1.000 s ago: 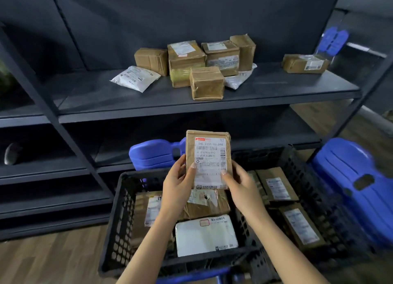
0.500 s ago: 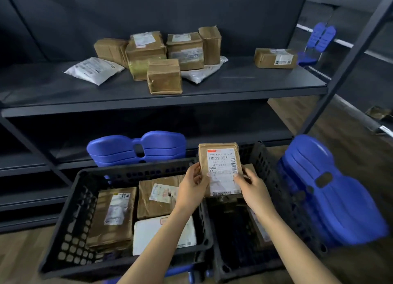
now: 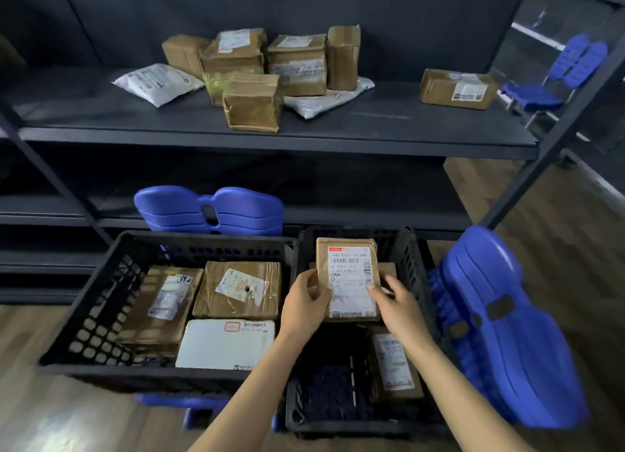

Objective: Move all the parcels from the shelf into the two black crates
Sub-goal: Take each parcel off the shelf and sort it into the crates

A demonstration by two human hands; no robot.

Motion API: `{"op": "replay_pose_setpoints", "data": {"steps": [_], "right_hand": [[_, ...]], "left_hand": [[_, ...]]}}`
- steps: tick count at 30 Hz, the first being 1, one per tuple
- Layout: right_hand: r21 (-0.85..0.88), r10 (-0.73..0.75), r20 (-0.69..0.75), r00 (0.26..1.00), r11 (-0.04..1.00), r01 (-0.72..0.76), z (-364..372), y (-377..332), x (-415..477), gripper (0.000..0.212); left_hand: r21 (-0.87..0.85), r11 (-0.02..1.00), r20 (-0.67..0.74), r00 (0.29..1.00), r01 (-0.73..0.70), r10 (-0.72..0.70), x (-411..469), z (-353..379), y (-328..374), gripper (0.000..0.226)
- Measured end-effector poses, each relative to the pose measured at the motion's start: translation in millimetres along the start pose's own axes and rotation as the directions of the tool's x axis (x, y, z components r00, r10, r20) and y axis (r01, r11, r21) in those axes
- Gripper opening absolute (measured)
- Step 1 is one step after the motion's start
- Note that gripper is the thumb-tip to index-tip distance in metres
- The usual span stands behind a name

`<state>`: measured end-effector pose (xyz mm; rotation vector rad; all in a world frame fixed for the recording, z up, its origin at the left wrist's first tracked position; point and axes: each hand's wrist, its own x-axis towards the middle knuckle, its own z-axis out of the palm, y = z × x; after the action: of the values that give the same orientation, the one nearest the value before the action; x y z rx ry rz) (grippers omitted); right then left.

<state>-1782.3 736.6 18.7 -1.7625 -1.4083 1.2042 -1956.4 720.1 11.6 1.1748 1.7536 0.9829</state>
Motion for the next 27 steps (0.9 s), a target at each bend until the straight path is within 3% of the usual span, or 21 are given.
{"op": "replay_pose_setpoints", "data": {"steps": [11,21,27], "right_hand": [[-0.035,0.14,0.053,0.989,0.99,-0.138,14,55,7,0.048],[-0.156,0.313,0.08,0.946,0.942,-0.298,26,116,16,0.053],[-0.232,0.342,0.151,0.927,0.924,-0.303,36,142,31,0.033]], "left_hand": [[0.155,0.978,0.119,0.98,0.139,-0.158,0,28,-45,0.045],[0.256,0.924,0.268,0.897,0.284,-0.35,0,68,-86,0.04],[0.301,0.886,0.292,0.85,0.354,-0.438,9,85,-107,0.042]]}}
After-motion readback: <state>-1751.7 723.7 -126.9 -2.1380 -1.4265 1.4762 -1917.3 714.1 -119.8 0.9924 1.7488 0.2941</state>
